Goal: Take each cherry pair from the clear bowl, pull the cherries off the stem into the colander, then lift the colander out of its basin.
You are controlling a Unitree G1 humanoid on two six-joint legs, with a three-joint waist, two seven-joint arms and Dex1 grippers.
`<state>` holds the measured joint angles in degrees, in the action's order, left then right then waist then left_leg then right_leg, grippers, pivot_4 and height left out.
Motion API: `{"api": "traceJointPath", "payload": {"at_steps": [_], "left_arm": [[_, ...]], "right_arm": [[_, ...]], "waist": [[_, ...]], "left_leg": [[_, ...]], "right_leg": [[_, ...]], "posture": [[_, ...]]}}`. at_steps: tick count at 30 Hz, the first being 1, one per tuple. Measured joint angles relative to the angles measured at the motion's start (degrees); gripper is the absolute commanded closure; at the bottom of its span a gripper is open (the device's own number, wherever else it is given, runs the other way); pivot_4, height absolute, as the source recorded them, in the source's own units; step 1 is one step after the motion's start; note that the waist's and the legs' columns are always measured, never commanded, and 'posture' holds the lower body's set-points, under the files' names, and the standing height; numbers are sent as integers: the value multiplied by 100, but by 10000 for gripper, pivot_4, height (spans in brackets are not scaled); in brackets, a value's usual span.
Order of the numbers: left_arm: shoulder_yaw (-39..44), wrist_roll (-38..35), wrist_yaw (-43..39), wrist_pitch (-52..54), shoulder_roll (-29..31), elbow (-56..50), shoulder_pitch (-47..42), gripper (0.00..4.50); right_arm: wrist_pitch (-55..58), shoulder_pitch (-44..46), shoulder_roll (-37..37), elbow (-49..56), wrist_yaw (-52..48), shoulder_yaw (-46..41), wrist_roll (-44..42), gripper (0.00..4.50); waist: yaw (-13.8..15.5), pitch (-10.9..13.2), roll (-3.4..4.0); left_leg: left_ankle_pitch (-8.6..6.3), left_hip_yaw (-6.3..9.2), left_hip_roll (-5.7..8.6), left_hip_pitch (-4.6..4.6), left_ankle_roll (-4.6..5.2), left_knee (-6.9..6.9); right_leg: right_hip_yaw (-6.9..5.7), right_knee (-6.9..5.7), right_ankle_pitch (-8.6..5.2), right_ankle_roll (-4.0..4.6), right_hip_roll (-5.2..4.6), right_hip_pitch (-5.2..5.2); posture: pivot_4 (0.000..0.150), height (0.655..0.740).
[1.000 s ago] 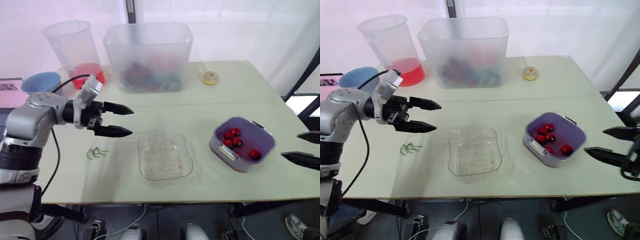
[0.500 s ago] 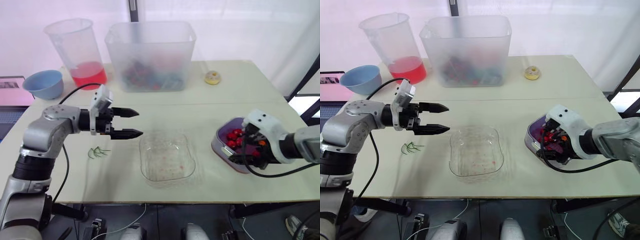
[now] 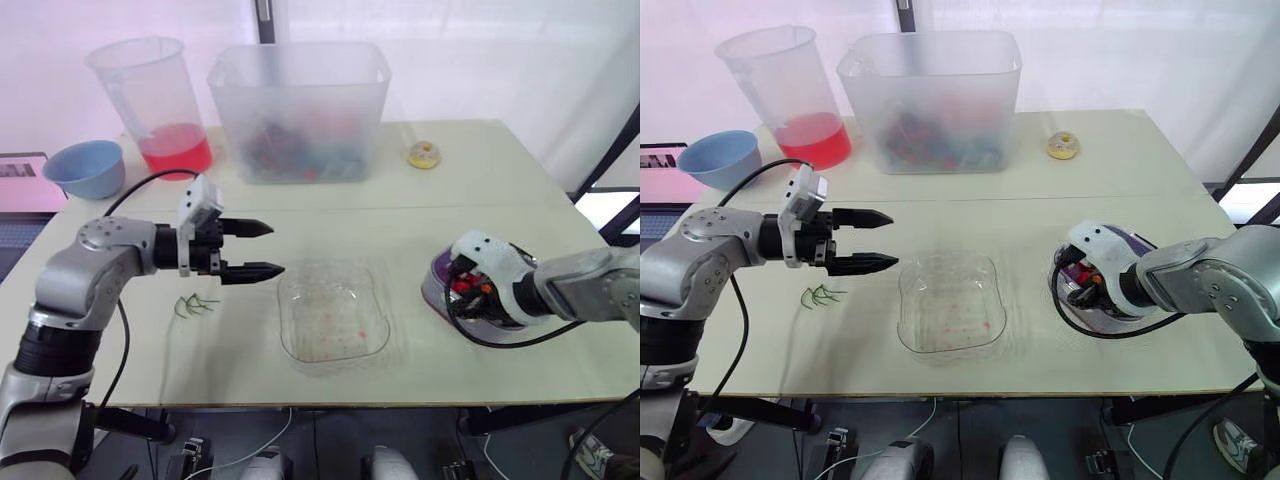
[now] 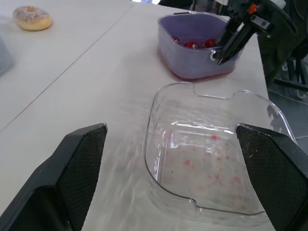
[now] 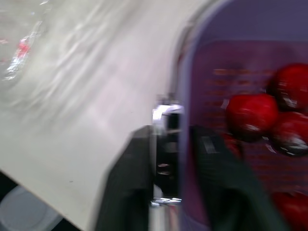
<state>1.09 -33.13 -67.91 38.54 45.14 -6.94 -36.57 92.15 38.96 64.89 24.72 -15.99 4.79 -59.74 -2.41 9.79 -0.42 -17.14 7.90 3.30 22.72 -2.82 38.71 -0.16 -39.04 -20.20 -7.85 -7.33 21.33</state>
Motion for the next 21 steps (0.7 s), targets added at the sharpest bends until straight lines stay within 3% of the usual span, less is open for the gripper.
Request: {"api": "traceJointPath", "payload": {"at_steps": [21], "left_arm": [[-41,-119,-28,-50,-126,8,-180,0]], "right_arm": [[0,526,532,-16,1181,117,-1678,42902]], "waist": [[-14,1,2]], "left_leg": [[0,-5,0,0,0,-7]], "right_leg": [[0,1,0,0,3,6]], "posture": [[1500,7400]]}}
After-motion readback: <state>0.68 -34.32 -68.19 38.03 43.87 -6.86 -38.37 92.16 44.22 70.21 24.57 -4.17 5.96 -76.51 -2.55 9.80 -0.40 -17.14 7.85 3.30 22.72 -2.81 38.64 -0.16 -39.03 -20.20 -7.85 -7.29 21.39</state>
